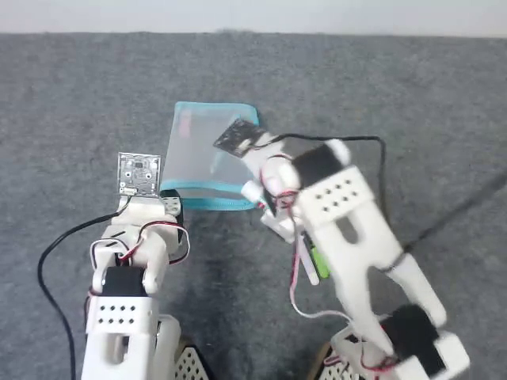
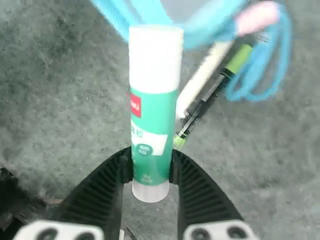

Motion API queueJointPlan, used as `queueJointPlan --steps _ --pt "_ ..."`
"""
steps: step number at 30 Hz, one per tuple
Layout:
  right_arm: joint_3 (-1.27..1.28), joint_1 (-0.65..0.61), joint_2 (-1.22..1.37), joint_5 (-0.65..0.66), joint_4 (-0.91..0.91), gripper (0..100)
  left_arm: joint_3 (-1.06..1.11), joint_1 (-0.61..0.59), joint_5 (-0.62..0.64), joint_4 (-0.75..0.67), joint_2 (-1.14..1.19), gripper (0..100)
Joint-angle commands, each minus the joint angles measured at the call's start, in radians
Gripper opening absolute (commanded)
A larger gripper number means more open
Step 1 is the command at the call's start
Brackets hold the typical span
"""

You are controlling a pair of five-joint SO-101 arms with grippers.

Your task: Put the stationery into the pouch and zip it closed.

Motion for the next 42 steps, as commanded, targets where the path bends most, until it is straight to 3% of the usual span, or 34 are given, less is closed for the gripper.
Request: queueJointPlan --steps 1,14,21,31,38,42 --pt "-0.117 -0.036 0.079 -0.037 0.021 0.6 -0.044 -0.005 0.014 -0.038 -0.023 1" --pt "-0.153 -0.203 0.105 -0.075 0.065 0.6 -0.045 -0.005 0.014 -0.038 -0.023 1" --pt "-0.239 -0.111 0.248 -0.132 0.038 0.6 -0.041 0.058 0.009 -0.034 -0.023 1" --pt "-0.721 0.053 0.591 -0.259 0.137 0.6 -0.018 0.138 -0.071 -0.038 -0.023 1" --pt "-0.855 0.111 0.693 -0.434 0.137 0.8 -0.008 0.190 -0.075 -0.034 -0.023 1" --pt "-0.873 0.105 0.694 -0.440 0.137 13.9 -0.008 0.184 -0.075 -0.035 -0.023 1"
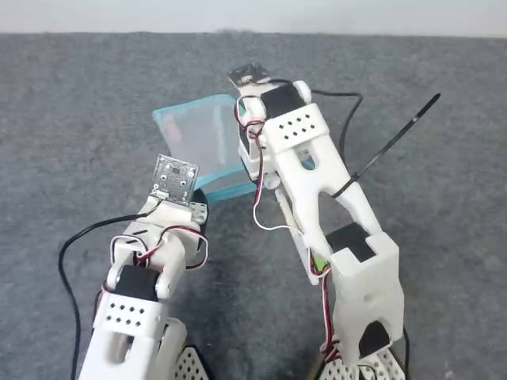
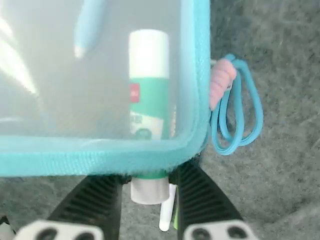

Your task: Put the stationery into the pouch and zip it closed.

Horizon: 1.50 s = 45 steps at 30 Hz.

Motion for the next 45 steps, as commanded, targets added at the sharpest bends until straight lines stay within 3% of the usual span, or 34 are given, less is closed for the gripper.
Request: queueJointPlan --steps 1,9,25,29,35,38,42,45 --pt "-0.072 0.025 -0.021 -0.026 0.038 17.4 -0.008 0.006 -0.012 -0.035 -0.023 1" --pt "-0.066 -0.016 -0.035 0.066 0.042 35.0 -0.008 0.005 -0.012 -0.035 -0.023 1" --pt "0.187 -0.007 -0.591 0.074 -0.028 35.5 -0.015 -0.060 -0.008 -0.051 -0.025 1" --pt "0.385 0.024 -0.685 0.117 -0.105 35.4 -0.016 -0.075 0.009 -0.052 -0.025 1" --pt "0.891 0.081 -0.900 0.189 -0.280 35.4 -0.071 -0.255 0.138 -0.052 -0.023 1" --pt "1.166 0.108 -0.997 0.221 -0.407 35.0 -0.068 -0.227 0.127 -0.048 -0.015 1" --pt "1.396 0.119 -1.049 0.241 -0.518 22.8 -0.041 -0.051 0.002 -0.017 -0.023 1" --pt "1.478 0.117 -1.049 0.245 -0.559 11.8 -0.077 -0.153 0.077 -0.012 -0.025 1"
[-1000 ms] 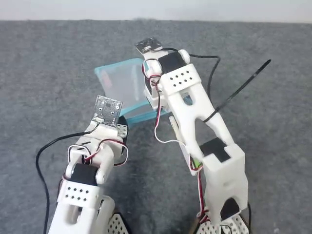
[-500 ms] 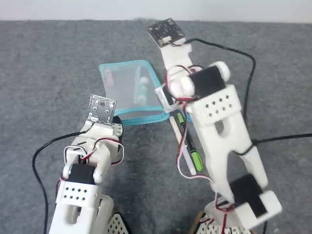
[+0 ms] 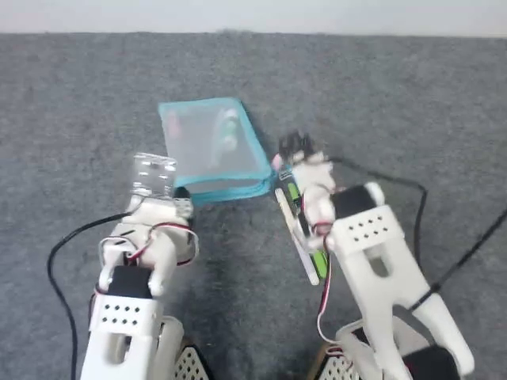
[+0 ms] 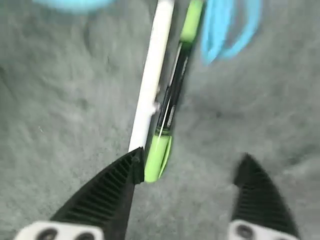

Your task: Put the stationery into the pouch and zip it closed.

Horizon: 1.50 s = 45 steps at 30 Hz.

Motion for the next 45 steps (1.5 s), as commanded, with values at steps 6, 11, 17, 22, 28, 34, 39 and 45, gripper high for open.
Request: queueJointPlan --steps 6,11,17,22,28,34,39,45 --pt "0.176 0.002 -0.054 0.048 -0.120 12.2 -0.088 -0.206 0.069 -0.008 -0.020 1" --pt "0.264 0.007 -0.054 0.055 -0.188 13.7 -0.085 -0.172 0.069 -0.003 -0.021 1" --pt "0.313 0.010 -0.054 0.057 -0.240 13.7 -0.084 -0.170 0.069 -0.003 -0.018 1" --pt "0.358 0.010 -0.054 0.057 -0.282 13.4 -0.084 -0.170 0.069 -0.003 -0.017 1" --pt "0.368 0.012 -0.053 0.057 -0.292 13.3 -0.084 -0.170 0.069 -0.003 -0.017 1" --pt "0.361 0.022 0.019 0.051 -0.340 13.3 -0.084 -0.170 0.069 -0.003 -0.017 1" --pt "0.281 0.128 0.137 0.049 -0.352 13.2 -0.084 -0.170 0.069 -0.003 -0.017 1" --pt "0.272 0.153 0.156 0.054 -0.349 0.7 -0.082 -0.170 0.069 -0.003 -0.017 1"
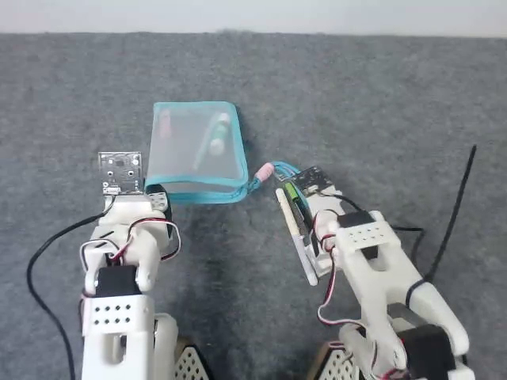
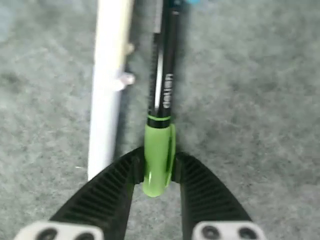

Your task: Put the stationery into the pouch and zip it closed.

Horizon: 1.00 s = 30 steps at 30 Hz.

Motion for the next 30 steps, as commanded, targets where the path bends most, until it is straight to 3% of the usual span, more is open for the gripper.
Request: queueJointPlan --steps 1,7,15,27,30 --pt "-0.037 0.030 0.008 0.011 -0.004 2.0 -0.062 0.005 0.015 -0.003 -0.017 1" --pt "-0.178 0.033 -0.054 0.017 0.205 0.7 -0.051 0.008 0.018 -0.009 -0.021 1" --pt "-0.345 0.166 -0.320 0.160 0.453 0.7 -0.048 0.008 0.018 -0.009 -0.021 1" --pt "-0.440 -0.070 -0.463 0.408 0.849 0.7 -0.048 0.008 0.018 -0.009 -0.021 1" --pt "-0.446 -0.091 -0.469 0.417 0.857 0.7 -0.048 0.008 0.018 -0.009 -0.023 1"
